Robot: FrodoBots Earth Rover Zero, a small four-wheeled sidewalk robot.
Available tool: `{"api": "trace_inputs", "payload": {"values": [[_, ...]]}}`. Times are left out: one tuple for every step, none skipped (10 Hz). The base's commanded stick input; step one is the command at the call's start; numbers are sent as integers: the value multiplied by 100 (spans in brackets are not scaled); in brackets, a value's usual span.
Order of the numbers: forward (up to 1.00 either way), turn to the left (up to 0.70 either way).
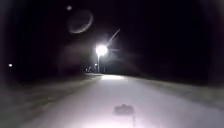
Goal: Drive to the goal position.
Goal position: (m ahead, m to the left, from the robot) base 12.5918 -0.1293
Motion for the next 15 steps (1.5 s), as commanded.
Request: {"api": "trace_inputs", "payload": {"values": [[60, 0], [60, 0], [60, 0], [60, 0], [60, 0], [67, 0], [70, 0], [70, 0], [70, 0], [70, 0], [70, 0], [70, 0], [70, 0], [70, 0], [70, 0]]}}
